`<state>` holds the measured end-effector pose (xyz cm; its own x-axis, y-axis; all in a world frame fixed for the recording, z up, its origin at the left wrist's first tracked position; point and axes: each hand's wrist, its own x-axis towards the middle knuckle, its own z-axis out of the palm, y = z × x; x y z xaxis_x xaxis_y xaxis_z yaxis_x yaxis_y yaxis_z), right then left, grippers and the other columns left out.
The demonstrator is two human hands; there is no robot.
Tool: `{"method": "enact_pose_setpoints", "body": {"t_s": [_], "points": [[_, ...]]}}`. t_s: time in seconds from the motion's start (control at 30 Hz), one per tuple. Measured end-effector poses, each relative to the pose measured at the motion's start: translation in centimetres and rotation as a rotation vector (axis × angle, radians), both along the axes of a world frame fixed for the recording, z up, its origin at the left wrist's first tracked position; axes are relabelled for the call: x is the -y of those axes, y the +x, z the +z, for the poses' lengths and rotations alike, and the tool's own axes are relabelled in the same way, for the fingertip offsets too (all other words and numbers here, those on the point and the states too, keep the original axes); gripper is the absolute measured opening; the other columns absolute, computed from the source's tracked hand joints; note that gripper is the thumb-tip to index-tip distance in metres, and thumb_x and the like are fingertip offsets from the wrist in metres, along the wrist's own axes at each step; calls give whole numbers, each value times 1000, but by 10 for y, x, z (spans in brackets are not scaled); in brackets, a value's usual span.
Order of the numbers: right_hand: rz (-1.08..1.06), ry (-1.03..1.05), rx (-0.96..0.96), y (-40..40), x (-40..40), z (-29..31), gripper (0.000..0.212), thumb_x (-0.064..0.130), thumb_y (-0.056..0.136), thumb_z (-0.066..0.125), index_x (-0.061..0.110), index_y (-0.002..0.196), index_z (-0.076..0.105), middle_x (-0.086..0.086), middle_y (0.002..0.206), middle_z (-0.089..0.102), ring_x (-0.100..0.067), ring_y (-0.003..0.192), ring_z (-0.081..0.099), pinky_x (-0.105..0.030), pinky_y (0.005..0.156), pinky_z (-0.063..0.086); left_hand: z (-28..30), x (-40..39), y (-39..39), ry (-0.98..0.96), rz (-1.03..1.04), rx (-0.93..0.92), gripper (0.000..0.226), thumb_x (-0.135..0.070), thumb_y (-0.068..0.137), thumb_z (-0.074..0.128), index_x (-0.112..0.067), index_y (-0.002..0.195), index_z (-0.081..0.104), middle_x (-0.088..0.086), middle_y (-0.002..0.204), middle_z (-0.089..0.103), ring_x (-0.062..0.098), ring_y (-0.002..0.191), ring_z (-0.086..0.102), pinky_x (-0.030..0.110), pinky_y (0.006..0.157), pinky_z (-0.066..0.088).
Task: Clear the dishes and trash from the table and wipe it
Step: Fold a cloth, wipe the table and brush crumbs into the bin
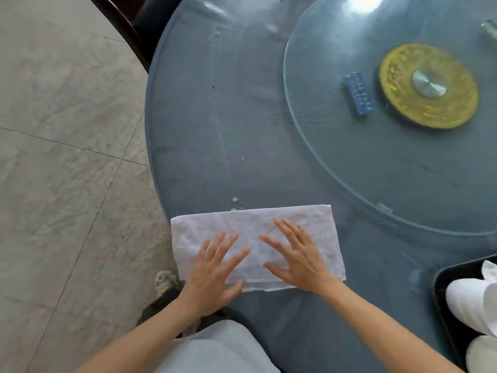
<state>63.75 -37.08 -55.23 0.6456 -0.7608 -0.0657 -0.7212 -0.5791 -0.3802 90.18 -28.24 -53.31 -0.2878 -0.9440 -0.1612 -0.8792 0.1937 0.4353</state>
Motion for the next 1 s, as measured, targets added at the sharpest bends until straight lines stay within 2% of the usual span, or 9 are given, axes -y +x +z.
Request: {"method": "enact_pose_setpoints", "body": {"t_s": [0.1,0.23,0.5,0.73,0.83,1.0], "points": [[174,13,-82,-7,0,-10,72,74,88,56,46,153,43,-9,169,25,-30,157,22,-71,117,22,-17,-2,-16,56,-110,80,72,-66,88,55,-46,154,35,2,168,22,32,156,18,65,119,20],[260,-16,-166,-12,5,-17,76,81,86,51,52,154,37,-12,170,22,-33,158,18,-80,112,17,-32,0,-15,45,-129,175,78,-71,83,56,-45,154,36,5,167,27,35,154,24,72,114,22],[270,-15,-174,0,27,-12,89,93,74,49,53,153,36,-15,169,21,-45,156,14,-85,108,11,-38,23,-1,-46,-107,162,81,-82,76,56,-47,148,45,2,163,37,39,150,30,76,111,22],[266,-61,-160,16,51,-18,87,94,74,50,55,151,38,-13,168,26,-48,154,19,-85,107,13,-42,46,14,-131,-86,128,81,-83,75,57,-47,147,47,2,162,38,40,150,31,77,109,23],[221,-75,-155,39,82,-17,85,94,76,48,54,150,40,-11,168,28,-51,153,18,-87,105,12,-44,85,40,-176,-120,152,79,-83,79,54,-46,148,45,2,162,37,40,151,29,76,110,23],[170,-118,-174,89,155,-19,86,95,75,47,55,151,40,-7,170,24,-46,156,13,-85,106,9,-45,166,92,-161,-131,215,75,-82,82,51,-48,148,44,0,164,33,37,154,23,73,113,20]]}}
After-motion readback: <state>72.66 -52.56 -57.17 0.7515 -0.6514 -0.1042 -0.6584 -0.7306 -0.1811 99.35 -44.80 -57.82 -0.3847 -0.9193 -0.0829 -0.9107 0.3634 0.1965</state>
